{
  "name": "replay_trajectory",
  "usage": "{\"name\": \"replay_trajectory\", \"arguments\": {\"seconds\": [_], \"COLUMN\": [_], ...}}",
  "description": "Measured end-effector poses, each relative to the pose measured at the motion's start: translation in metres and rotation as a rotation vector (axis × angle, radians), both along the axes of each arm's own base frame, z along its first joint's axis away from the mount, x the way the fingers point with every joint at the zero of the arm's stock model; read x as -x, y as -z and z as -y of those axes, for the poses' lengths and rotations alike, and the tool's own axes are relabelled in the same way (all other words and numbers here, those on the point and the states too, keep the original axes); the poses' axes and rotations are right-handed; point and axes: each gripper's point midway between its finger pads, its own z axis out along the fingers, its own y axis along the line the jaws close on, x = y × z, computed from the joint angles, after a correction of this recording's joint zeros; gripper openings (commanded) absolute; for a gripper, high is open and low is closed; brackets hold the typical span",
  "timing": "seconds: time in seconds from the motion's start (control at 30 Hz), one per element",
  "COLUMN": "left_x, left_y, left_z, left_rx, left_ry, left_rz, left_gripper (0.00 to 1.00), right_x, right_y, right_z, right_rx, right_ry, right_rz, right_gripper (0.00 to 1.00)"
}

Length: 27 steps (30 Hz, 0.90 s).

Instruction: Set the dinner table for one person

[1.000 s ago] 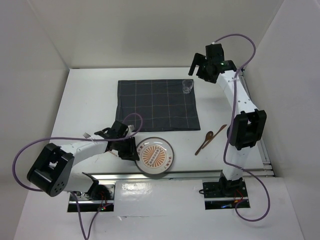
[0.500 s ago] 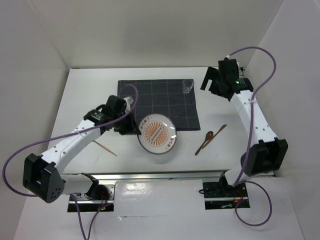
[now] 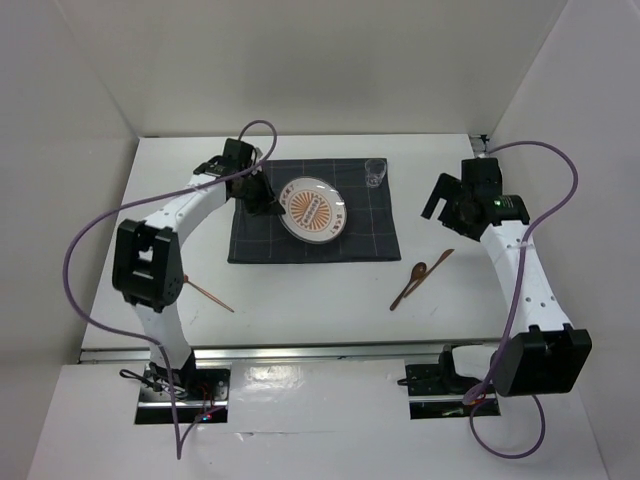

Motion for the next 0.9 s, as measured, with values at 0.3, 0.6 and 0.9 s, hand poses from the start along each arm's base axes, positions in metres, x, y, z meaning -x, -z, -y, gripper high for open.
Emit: {"name": "replay_trajectory", "arguments": {"seconds": [0.3, 0.6, 0.9], "left_x": [-0.050, -0.051, -0.030], "left_y": [0.056, 0.069, 0.071], "left_z": [0.001, 0.004, -0.018], "left_rx": [0.011, 0.021, -0.108], "left_ry": [-0.046, -0.039, -0.030], "left_rz": [-0.059, -0.078, -0.111], "left_gripper": [0.00, 0.61, 1.00], "right_x": [0.043, 0.068, 0.069], "right_y": [0.041, 0.070, 0.095], "right_z": [-0.020, -0.045, -0.056], "right_rx": [-0.120, -0.240, -0.308], "right_ry": [-0.038, -0.017, 0.054], "right_rz": [-0.116, -0.226, -0.294], "right_gripper": [0.86, 0.79, 0.71]}}
